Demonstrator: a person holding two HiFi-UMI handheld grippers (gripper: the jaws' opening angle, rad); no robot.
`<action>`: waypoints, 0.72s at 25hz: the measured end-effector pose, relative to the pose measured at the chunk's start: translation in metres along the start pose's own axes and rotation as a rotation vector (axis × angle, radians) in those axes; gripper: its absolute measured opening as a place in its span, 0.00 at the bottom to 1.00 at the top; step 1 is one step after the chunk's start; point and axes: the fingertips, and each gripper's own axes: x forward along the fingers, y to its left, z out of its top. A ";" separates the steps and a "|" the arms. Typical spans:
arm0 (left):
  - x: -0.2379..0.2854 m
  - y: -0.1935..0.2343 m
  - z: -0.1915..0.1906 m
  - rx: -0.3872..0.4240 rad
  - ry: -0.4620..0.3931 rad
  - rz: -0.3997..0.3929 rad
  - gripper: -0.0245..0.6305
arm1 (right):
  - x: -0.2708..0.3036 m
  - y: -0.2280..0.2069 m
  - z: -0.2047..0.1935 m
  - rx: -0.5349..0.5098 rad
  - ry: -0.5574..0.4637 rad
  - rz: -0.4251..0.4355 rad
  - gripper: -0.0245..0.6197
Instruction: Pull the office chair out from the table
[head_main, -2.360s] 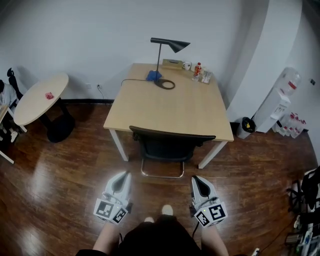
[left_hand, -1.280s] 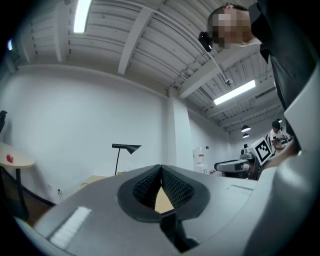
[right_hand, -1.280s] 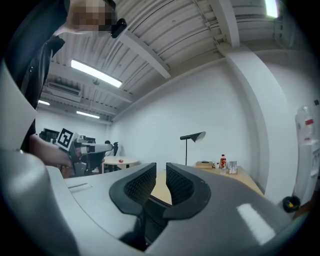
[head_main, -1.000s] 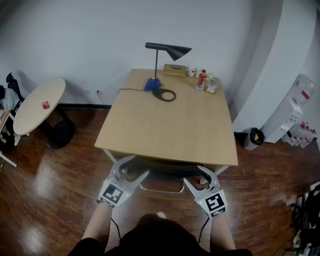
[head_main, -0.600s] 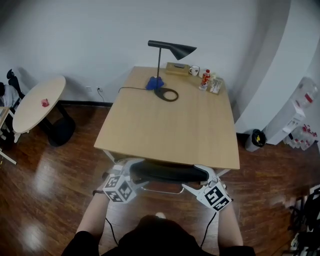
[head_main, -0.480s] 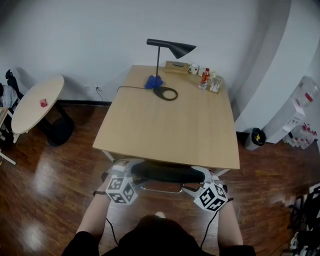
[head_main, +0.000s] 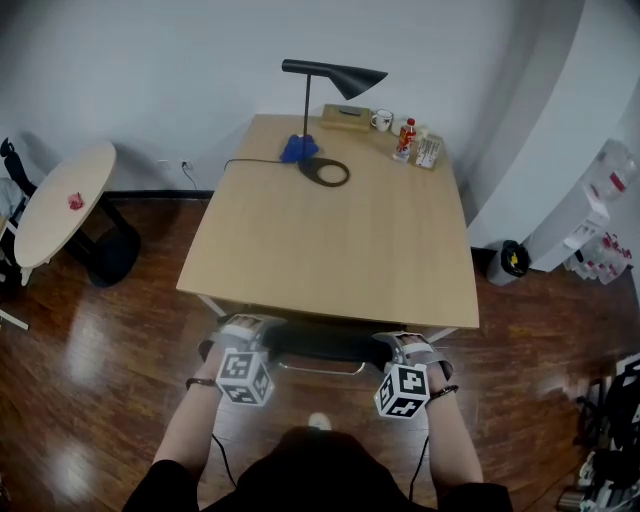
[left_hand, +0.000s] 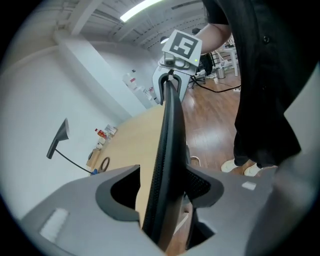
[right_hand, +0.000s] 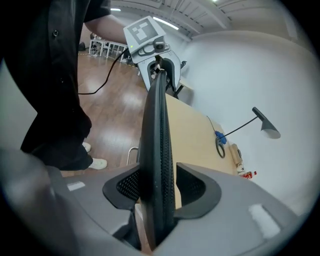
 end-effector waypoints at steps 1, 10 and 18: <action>0.001 -0.002 -0.001 0.022 0.012 -0.012 0.41 | 0.001 0.002 -0.002 -0.018 0.015 0.010 0.31; 0.003 -0.022 -0.009 0.167 0.073 -0.082 0.18 | 0.001 0.019 -0.007 -0.066 0.077 0.094 0.13; -0.007 -0.041 -0.009 0.154 0.087 -0.122 0.17 | -0.011 0.036 -0.001 -0.039 0.085 0.125 0.13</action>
